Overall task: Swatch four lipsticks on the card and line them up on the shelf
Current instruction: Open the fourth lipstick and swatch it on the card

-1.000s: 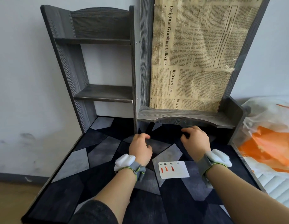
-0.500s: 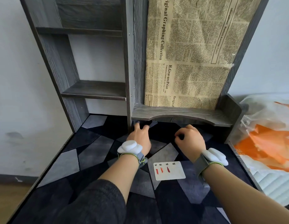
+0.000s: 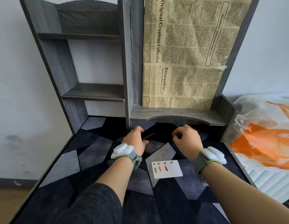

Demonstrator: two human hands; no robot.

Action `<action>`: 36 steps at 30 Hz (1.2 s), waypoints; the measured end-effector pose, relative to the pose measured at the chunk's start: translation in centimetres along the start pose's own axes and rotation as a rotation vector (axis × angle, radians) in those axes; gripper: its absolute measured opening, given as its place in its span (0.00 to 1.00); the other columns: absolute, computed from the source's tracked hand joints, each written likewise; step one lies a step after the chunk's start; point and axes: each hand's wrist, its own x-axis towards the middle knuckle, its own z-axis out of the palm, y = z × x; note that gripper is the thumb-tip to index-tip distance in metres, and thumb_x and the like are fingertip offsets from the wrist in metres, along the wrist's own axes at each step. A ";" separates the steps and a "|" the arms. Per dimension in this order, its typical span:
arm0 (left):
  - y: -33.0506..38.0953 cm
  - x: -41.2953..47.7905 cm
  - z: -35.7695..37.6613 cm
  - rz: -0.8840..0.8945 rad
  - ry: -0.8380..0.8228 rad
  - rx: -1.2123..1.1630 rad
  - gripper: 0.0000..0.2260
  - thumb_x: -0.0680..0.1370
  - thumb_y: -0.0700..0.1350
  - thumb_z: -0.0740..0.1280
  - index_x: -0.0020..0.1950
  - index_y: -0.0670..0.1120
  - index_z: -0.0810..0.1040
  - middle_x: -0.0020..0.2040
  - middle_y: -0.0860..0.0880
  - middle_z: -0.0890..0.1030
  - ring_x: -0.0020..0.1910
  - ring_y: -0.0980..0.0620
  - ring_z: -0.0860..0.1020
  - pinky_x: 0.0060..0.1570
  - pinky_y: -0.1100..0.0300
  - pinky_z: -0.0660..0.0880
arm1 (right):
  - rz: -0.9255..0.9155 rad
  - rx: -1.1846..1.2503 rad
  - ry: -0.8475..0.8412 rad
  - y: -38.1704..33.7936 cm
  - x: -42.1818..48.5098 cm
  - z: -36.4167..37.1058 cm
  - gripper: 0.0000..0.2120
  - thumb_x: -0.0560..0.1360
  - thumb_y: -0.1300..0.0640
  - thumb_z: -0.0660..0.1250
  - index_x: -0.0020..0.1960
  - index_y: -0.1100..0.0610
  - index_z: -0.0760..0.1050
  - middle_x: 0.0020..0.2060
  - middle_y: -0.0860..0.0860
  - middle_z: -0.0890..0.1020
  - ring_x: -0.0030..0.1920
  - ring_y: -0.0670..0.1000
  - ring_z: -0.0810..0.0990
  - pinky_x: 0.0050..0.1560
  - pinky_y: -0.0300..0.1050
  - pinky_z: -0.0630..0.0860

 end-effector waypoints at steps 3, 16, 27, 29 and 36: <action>0.1 -0.5 -0.8 0.000 0.009 -0.092 0.14 0.72 0.49 0.72 0.57 0.50 0.78 0.56 0.49 0.79 0.56 0.48 0.78 0.52 0.58 0.72 | -0.004 0.054 -0.002 -0.7 -0.1 -0.3 0.08 0.73 0.57 0.65 0.46 0.52 0.82 0.44 0.51 0.82 0.46 0.54 0.80 0.47 0.45 0.76; 3.6 -4.3 -4.6 0.186 -0.007 -0.245 0.13 0.65 0.48 0.76 0.47 0.49 0.80 0.44 0.50 0.84 0.44 0.51 0.81 0.43 0.62 0.74 | 0.328 0.739 -0.331 -5.9 -2.2 -3.6 0.16 0.79 0.51 0.63 0.51 0.66 0.75 0.27 0.55 0.75 0.24 0.49 0.68 0.23 0.38 0.64; 4.5 -5.0 -5.8 0.130 -0.156 -0.392 0.07 0.71 0.48 0.73 0.45 0.47 0.79 0.42 0.44 0.85 0.37 0.46 0.83 0.43 0.53 0.81 | 0.401 0.871 -0.307 -6.5 -3.0 -4.6 0.13 0.80 0.54 0.61 0.39 0.59 0.70 0.26 0.54 0.68 0.23 0.48 0.61 0.25 0.38 0.57; 4.4 -5.1 -6.0 0.118 -0.229 -0.415 0.05 0.74 0.46 0.71 0.44 0.47 0.77 0.41 0.41 0.85 0.33 0.48 0.81 0.39 0.55 0.81 | 0.396 0.872 -0.314 -6.5 -3.1 -4.4 0.12 0.80 0.54 0.61 0.41 0.59 0.70 0.25 0.54 0.67 0.22 0.48 0.60 0.22 0.36 0.56; 3.9 -4.7 -6.2 0.111 -0.441 -0.415 0.09 0.79 0.45 0.64 0.45 0.41 0.77 0.34 0.48 0.79 0.30 0.54 0.76 0.32 0.65 0.75 | 0.368 0.824 -0.359 -6.8 -3.4 -4.2 0.11 0.80 0.55 0.60 0.42 0.59 0.71 0.26 0.54 0.65 0.25 0.48 0.59 0.22 0.36 0.55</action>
